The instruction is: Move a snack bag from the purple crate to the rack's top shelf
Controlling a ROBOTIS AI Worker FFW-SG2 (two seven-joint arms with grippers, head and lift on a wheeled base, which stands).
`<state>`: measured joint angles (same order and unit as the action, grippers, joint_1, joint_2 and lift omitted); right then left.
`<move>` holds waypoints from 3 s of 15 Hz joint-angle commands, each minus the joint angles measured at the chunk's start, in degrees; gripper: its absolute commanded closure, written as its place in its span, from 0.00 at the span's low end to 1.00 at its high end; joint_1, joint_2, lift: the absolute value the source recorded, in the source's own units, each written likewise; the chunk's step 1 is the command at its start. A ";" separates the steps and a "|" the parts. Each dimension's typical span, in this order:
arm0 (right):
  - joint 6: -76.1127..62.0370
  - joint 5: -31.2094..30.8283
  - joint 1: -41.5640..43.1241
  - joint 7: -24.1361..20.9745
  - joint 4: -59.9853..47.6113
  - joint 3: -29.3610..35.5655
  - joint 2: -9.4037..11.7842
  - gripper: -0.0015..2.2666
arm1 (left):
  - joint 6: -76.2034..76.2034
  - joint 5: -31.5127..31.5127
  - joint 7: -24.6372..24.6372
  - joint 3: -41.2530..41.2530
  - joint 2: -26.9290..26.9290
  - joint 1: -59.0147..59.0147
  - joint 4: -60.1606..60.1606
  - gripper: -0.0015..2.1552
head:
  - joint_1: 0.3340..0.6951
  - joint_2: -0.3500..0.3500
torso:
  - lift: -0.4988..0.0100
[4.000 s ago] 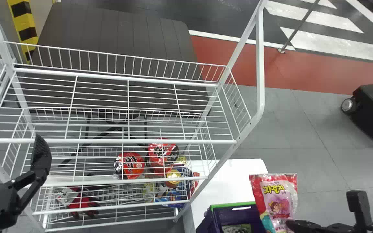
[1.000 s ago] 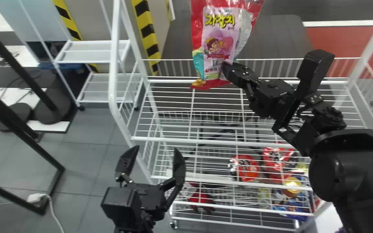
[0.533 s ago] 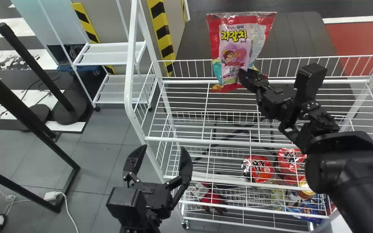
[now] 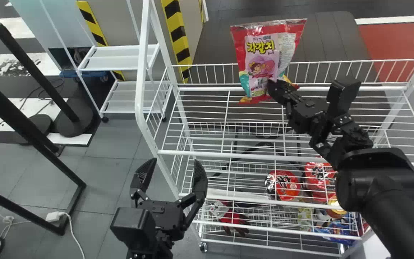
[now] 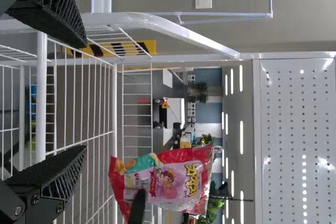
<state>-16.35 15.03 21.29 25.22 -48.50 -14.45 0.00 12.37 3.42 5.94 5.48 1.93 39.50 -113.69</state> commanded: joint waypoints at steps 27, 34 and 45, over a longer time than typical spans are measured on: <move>-6.54 0.35 -11.79 0.18 -14.69 -0.57 -0.05 0.04 | 4.36 -1.57 0.92 0.15 0.00 0.14 1.72 0.06 | 1.00 0.76 | 0.98; 19.48 -10.20 -31.48 -0.88 -52.75 13.05 0.35 0.04 | 3.83 -2.36 1.01 0.67 -0.09 -1.26 1.46 0.06 | 1.00 0.75 | 0.98; -7.60 -6.24 -59.69 5.19 -55.47 30.10 5.54 0.08 | -3.02 -2.63 1.71 5.77 -0.26 -8.21 1.98 0.06 | 1.00 0.31 | 0.98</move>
<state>-20.32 9.06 -37.07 30.54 -106.70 14.95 5.48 11.33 0.13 7.25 9.45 1.71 33.19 -111.94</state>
